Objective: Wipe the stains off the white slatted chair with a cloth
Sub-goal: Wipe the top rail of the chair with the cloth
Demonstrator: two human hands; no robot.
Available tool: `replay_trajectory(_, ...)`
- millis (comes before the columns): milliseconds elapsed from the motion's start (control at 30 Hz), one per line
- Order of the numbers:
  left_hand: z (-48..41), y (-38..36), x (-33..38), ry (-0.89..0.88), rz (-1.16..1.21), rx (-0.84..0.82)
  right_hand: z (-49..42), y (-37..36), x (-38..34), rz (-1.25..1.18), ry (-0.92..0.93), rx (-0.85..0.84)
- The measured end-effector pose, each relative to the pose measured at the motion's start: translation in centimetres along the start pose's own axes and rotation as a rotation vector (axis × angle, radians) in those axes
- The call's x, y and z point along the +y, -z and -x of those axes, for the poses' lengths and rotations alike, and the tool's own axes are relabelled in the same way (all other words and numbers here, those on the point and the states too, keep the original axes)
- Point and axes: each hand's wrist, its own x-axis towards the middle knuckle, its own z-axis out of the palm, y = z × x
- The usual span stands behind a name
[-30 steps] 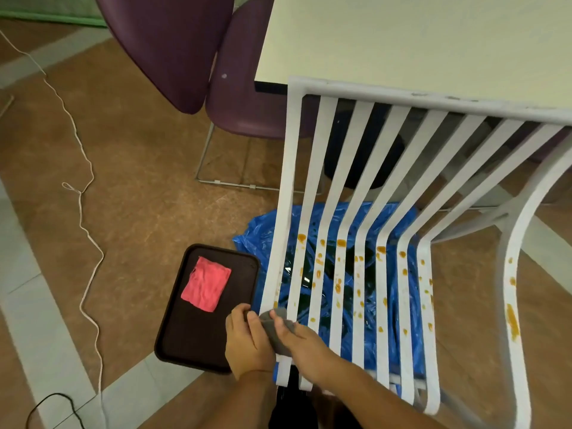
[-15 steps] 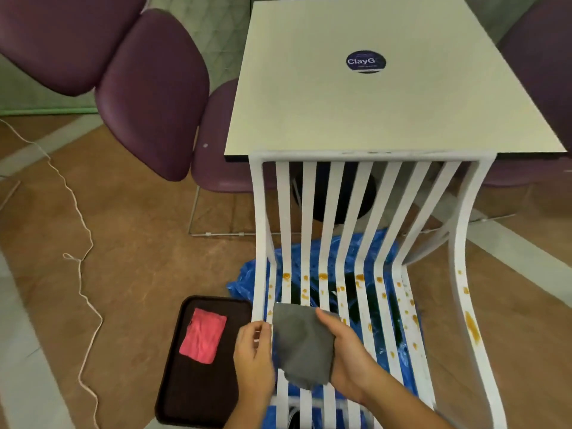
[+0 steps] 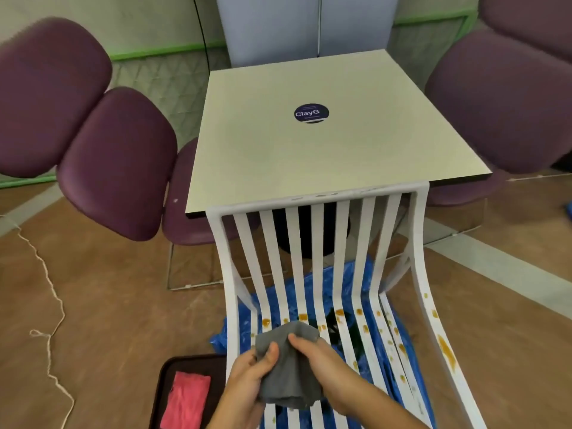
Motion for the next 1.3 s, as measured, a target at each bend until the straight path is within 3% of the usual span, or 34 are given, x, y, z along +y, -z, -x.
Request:
replay_trajectory(467, -2.3, -4.5, 1.3, 0.131, 0.265, -0.073, -0.2, 3.5, -4.5, 0.25, 0.243, -0.019)
replay_trajectory(733, -4.9, -6.1, 1.7, 0.059, 0.1, 0.057, -1.0, 5.4, -7.1, 0.512, 0.38, 0.023)
replay_trajectory(900, -6.7, -4.7, 4.2, -0.228, 0.025, 0.347, -2.7, 9.1, -9.6, 0.541, 0.408, 0.32)
replay_trajectory(1133, -9.2, -5.3, 12.9, -0.917, -0.27, 0.793, -6.9, 8.3, -14.1, 0.477, 0.493, 0.341)
replay_trajectory(1233, -11.7, -5.4, 16.3, -1.194, -0.438, 0.761, -8.9, 7.1, -16.5, 0.347, 0.507, 0.378)
replay_trajectory(1300, -14.1, -5.2, 17.8, -1.178, -0.633, 0.68, -10.2, 6.4, -17.2, 0.358, 0.518, 0.405)
